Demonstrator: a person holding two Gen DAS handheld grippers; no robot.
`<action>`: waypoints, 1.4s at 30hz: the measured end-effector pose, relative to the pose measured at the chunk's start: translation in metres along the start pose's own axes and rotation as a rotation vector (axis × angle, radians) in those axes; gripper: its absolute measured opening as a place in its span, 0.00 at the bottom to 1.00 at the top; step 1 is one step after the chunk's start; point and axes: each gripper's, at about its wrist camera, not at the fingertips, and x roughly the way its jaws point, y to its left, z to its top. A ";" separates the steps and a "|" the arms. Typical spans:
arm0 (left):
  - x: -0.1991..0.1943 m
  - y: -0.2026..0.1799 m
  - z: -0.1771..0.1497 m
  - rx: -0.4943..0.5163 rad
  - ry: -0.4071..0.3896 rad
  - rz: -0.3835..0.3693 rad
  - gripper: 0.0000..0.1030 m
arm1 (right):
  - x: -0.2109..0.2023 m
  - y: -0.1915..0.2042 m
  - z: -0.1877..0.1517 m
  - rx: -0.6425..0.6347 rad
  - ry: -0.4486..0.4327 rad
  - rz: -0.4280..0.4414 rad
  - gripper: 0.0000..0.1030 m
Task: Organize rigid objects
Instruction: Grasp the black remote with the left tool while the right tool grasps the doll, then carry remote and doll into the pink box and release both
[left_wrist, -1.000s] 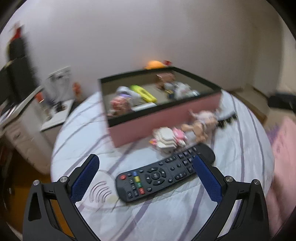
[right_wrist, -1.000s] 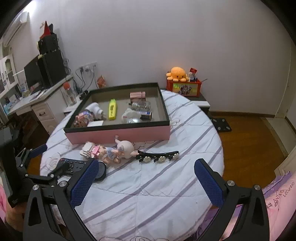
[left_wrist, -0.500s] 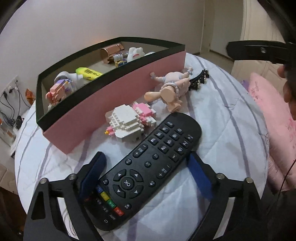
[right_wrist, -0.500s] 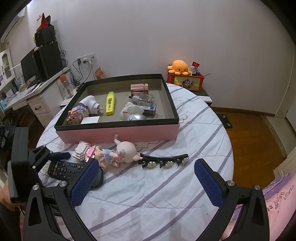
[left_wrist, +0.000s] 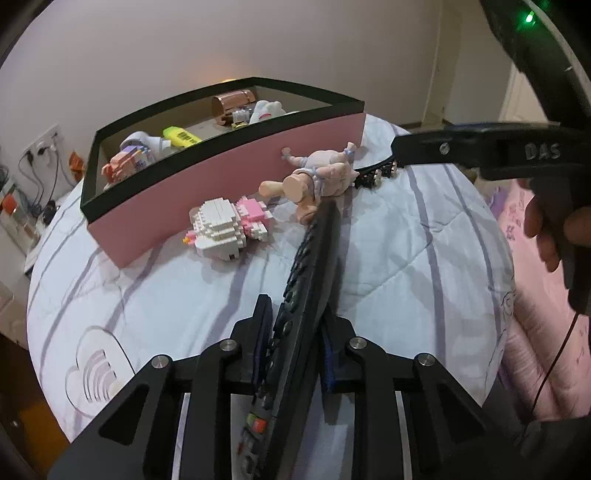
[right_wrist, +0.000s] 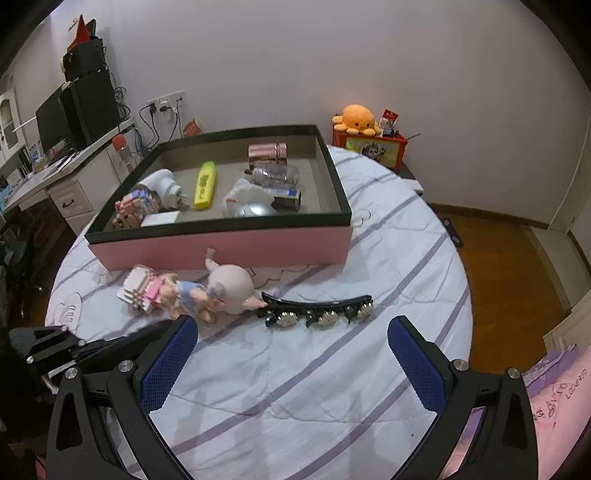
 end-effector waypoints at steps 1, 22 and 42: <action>0.000 -0.001 0.000 -0.010 -0.003 0.008 0.22 | 0.003 -0.002 -0.001 0.001 0.005 0.001 1.00; -0.016 0.014 -0.012 -0.222 -0.041 0.065 0.18 | 0.055 0.051 0.015 -0.204 0.010 0.204 1.00; -0.061 0.013 0.004 -0.243 -0.125 0.103 0.16 | 0.009 0.048 0.021 -0.151 -0.077 0.357 0.79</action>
